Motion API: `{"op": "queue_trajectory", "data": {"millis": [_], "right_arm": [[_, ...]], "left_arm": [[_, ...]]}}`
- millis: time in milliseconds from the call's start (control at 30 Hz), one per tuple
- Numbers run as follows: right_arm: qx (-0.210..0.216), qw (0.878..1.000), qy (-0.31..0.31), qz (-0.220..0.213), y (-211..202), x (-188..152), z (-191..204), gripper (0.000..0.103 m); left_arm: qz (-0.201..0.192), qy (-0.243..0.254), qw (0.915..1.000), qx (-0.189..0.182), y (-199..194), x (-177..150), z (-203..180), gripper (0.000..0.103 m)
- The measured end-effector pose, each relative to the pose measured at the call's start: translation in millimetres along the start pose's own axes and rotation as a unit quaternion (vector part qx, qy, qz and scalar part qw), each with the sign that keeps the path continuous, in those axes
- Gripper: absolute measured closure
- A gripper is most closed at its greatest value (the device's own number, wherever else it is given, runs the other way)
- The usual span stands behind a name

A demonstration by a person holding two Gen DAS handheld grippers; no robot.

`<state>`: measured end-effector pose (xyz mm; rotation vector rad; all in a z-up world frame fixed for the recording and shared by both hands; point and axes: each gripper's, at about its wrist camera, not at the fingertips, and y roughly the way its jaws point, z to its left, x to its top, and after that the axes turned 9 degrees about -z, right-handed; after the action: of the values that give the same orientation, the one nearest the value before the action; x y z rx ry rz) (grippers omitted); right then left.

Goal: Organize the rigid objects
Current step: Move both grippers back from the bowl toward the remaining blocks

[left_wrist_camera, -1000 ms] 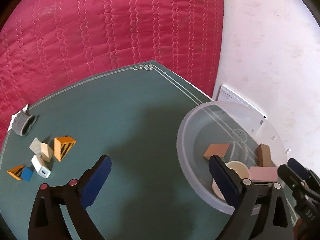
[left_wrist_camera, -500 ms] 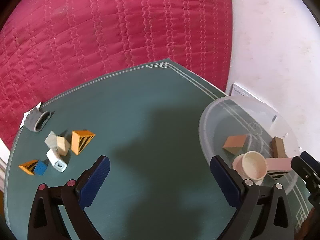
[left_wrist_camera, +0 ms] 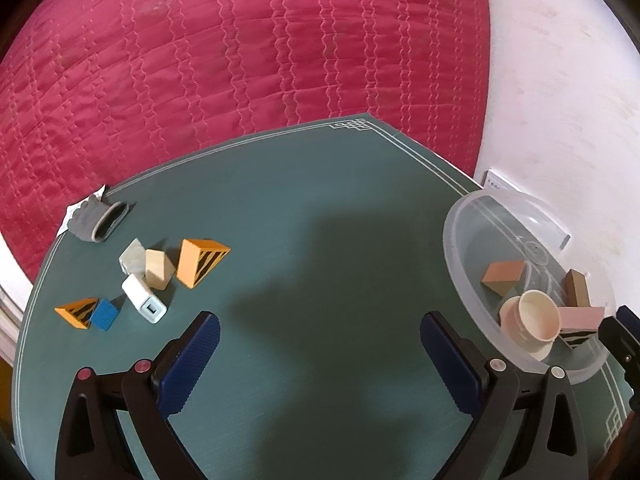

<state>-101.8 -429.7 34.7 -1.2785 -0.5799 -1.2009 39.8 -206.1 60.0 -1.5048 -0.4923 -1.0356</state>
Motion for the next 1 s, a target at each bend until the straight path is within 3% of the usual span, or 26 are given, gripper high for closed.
{"op": "queue_trajectory", "data": {"millis": [1000], "right_arm": [[0.051,0.995,-0.085,-0.005,-10.9,-7.8,62.1,0.008]], "left_arm": [[0.01,-0.037,0.9981,0.048,-8.2,-18.3,55.1,0.001]]}}
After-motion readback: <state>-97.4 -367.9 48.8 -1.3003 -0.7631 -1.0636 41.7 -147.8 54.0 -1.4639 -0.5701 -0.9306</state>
